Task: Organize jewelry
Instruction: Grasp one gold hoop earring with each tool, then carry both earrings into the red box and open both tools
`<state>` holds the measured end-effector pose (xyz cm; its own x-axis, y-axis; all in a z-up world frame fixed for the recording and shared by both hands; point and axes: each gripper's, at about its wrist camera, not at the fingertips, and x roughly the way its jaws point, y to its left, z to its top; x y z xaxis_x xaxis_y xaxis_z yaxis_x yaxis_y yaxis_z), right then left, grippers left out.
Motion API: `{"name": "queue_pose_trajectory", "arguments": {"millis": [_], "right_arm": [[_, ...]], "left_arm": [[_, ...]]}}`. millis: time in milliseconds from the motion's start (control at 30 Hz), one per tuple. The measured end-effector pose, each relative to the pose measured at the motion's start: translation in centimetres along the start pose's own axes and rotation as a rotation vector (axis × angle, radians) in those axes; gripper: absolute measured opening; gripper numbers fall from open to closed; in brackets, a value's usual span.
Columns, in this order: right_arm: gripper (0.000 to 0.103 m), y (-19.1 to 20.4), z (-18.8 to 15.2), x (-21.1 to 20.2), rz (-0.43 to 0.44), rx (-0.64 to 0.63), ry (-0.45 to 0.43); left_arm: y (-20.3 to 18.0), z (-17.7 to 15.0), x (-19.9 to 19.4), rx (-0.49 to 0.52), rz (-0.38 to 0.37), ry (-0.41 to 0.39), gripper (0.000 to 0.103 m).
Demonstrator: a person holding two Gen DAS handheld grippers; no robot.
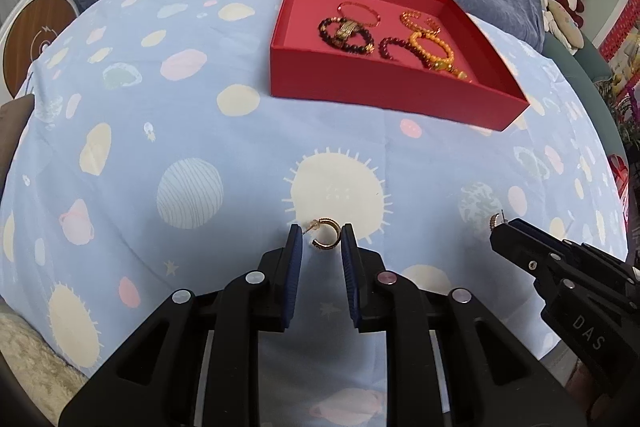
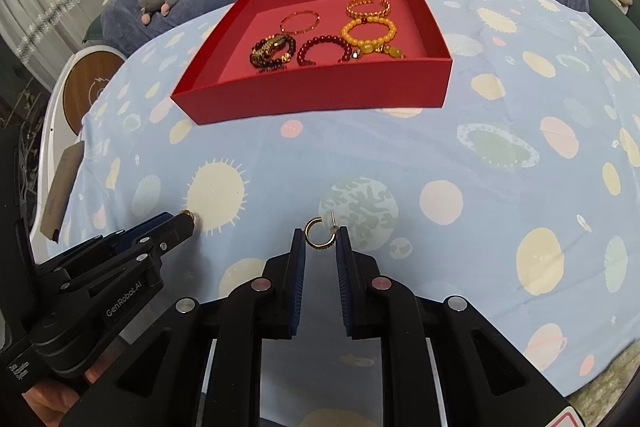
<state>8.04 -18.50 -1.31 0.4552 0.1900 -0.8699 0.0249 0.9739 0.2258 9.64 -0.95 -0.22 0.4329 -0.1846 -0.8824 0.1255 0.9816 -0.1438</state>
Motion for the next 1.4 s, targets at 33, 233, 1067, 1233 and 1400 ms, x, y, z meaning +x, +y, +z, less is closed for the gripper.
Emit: {"name": "queue_pose_trajectory", "arguments": {"millis": [33,233,1067,1233,1400], "right_arm": [[0.014,-0.1,0.2,-0.3,0.003,0.002,-0.008],[0.014,-0.4,2.9,-2.1,0.015,0.003,-0.069],[0.015,-2.0,20.7,5.9,0.04,0.045,-0.112],[0.015,-1.9,21.8,8.3,0.025,0.033,-0.09],[0.015,-1.8,22.3,9.6,0.025,0.029,-0.08]], "left_arm": [[-0.1,0.3,-0.3,0.001,-0.003,-0.004,0.019],[-1.1,3.4,-2.3,0.003,-0.032,-0.049,0.019],[-4.0,20.0,6.6,0.04,0.013,-0.083,0.02],[-3.5,21.2,8.7,0.037,0.029,-0.065,0.02],[-3.5,21.7,9.8,0.041,0.038,-0.054,0.02]]}}
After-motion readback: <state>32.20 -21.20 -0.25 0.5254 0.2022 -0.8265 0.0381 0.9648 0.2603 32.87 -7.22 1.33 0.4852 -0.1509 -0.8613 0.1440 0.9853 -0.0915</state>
